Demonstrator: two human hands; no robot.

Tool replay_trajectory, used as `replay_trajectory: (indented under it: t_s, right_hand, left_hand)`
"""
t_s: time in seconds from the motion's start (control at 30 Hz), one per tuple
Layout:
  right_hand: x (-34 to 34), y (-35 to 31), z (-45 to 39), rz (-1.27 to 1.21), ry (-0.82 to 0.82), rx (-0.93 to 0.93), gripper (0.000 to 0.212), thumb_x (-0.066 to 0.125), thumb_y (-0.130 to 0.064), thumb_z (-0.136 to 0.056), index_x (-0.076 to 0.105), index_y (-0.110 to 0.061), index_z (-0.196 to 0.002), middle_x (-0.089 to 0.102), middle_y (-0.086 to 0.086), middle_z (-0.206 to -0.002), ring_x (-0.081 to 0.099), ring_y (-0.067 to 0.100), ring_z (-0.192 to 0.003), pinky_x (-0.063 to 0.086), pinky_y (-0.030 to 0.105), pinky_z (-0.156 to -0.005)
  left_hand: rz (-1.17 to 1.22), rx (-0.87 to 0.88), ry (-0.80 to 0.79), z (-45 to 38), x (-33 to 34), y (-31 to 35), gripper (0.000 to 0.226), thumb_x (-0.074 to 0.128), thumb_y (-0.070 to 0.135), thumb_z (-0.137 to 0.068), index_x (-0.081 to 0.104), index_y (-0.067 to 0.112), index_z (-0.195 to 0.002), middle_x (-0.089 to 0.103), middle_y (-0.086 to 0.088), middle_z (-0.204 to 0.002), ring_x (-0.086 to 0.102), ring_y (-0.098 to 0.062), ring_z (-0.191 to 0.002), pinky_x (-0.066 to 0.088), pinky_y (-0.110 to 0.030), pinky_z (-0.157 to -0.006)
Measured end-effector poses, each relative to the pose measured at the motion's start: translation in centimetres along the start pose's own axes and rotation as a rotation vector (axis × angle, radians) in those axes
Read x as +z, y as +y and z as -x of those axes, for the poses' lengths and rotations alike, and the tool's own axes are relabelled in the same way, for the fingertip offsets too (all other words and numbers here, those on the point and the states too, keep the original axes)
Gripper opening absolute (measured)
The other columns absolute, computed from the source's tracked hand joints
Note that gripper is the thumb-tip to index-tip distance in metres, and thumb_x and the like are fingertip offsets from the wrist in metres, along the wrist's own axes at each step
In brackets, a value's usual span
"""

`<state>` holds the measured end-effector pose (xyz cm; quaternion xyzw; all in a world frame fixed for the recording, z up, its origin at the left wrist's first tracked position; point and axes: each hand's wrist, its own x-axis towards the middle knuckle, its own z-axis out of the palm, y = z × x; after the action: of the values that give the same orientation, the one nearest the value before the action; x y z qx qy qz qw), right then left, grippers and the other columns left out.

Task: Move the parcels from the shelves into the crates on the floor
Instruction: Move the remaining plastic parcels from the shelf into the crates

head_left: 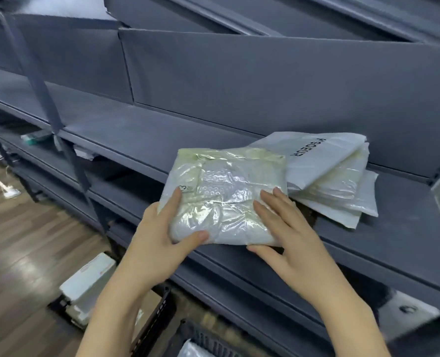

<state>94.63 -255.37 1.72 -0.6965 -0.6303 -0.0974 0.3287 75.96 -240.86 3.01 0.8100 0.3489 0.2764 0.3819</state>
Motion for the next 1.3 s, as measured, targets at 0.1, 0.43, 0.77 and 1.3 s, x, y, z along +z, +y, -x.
replay_trajectory:
  t_s: [0.1,0.43,0.77,1.3]
  right_hand:
    - [2.0,-2.2,1.9,0.0,-0.019,0.09,0.064,0.061,-0.038,-0.088,0.034,-0.023,-0.144,0.015,-0.002,-0.156,0.004,0.011,-0.146,0.012,0.03,-0.113]
    - [3.8,-8.3,2.5,-0.433,-0.171,0.458,0.111,0.076,-0.042,-0.073,-0.019,-0.063,-0.128,-0.004,-0.032,-0.151,0.008,-0.02,-0.134,0.018,0.01,-0.11]
    - [3.4,-8.8,2.2,-0.368,-0.047,0.465,0.103,0.071,-0.028,-0.084,-0.009,-0.042,-0.148,0.02,-0.03,-0.139,0.034,-0.006,-0.125,0.031,0.015,-0.101]
    - [1.8,-9.6,2.2,-0.513,0.003,0.424,0.041,0.069,-0.018,-0.084,0.047,-0.039,-0.112,0.058,-0.022,-0.111,0.057,-0.014,-0.096,0.041,0.001,-0.076]
  left_hand:
    - [0.033,0.051,0.041,2.3,-0.1,-2.2,0.091,0.065,0.056,-0.067,0.017,0.046,-0.144,0.03,0.014,-0.132,0.028,0.001,-0.122,0.027,-0.022,-0.103]
    - [-0.031,0.205,0.249,7.1,-3.3,-6.8,0.083,0.063,0.06,-0.07,0.015,0.057,-0.138,0.016,0.025,-0.131,0.017,0.003,-0.13,0.02,-0.028,-0.108]
    - [0.159,-0.015,0.247,8.1,-5.9,-6.0,0.094,0.063,0.047,-0.072,0.011,0.035,-0.149,0.05,0.033,-0.109,0.05,0.017,-0.099,0.044,-0.011,-0.078]
    - [-0.099,0.041,0.37,8.9,-8.0,-6.3,0.04,0.076,0.023,-0.075,0.06,0.044,-0.105,0.046,0.006,-0.078,0.044,-0.003,-0.069,0.035,-0.006,-0.064]
